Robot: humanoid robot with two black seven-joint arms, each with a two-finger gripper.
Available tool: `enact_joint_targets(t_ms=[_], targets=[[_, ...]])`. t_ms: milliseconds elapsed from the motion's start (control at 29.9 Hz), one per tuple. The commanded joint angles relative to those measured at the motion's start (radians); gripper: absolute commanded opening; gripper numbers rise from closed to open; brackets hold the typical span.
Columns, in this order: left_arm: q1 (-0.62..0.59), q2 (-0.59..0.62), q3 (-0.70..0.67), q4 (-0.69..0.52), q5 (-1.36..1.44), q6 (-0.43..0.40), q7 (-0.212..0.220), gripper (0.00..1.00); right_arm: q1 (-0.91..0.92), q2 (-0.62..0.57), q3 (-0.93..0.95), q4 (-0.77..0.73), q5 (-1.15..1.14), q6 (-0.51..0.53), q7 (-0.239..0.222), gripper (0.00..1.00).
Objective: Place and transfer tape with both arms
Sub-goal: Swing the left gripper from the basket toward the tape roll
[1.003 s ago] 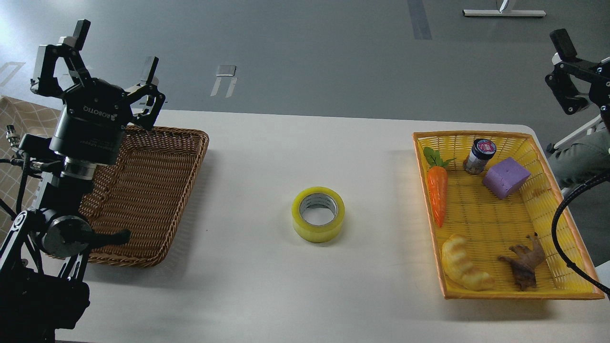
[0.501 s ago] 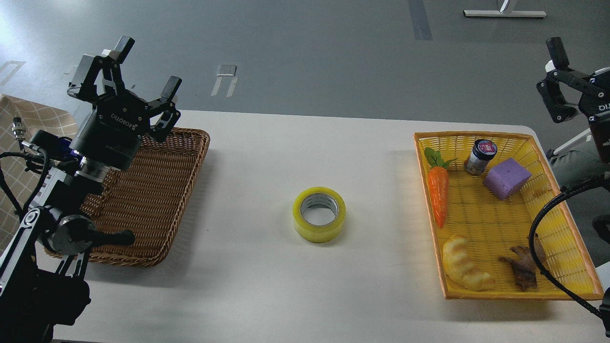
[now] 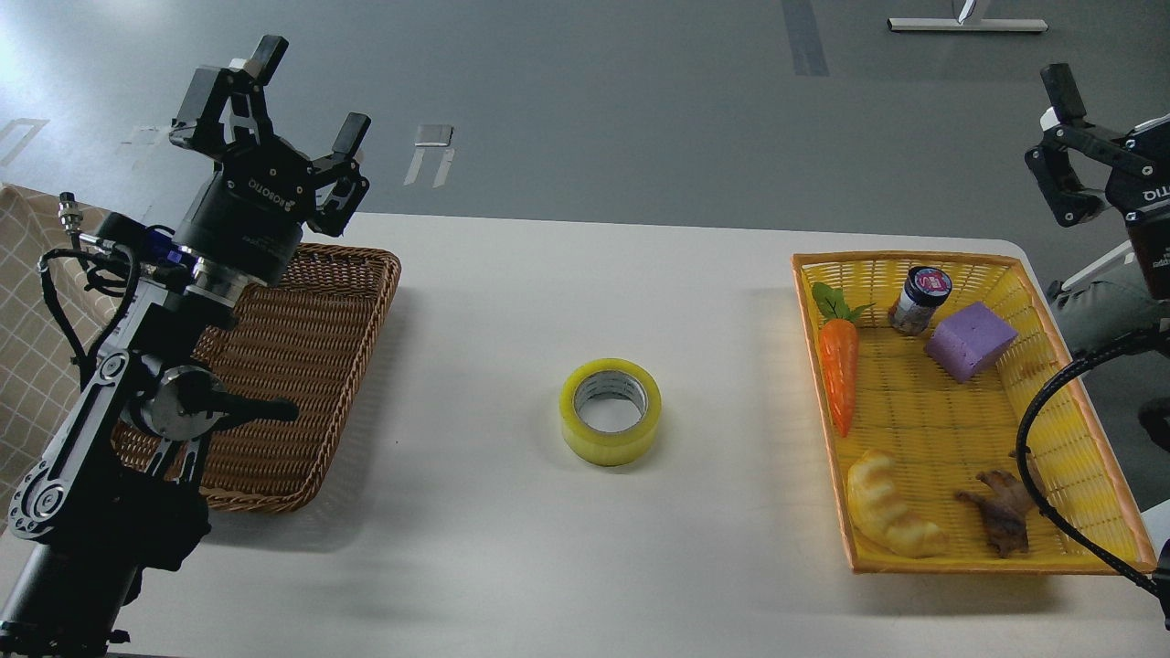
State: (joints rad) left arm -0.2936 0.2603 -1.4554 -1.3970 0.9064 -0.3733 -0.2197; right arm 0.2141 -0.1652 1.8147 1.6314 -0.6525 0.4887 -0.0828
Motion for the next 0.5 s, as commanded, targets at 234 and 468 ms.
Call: enact_joint_targets(t_ms=[234, 468], targets=[[-0.012, -0.027, 0.059, -0.059, 0.009, 0.02, -0.009, 0.98, -0.032, 0.009, -0.008, 0.002, 0.004, 0.0, 0.0, 1.0], [-0.006, -0.044, 0.056, -0.073, 0.009, 0.02, -0.027, 0.98, -0.028, 0.006, -0.008, 0.002, 0.008, 0.0, 0.012, 1.0]])
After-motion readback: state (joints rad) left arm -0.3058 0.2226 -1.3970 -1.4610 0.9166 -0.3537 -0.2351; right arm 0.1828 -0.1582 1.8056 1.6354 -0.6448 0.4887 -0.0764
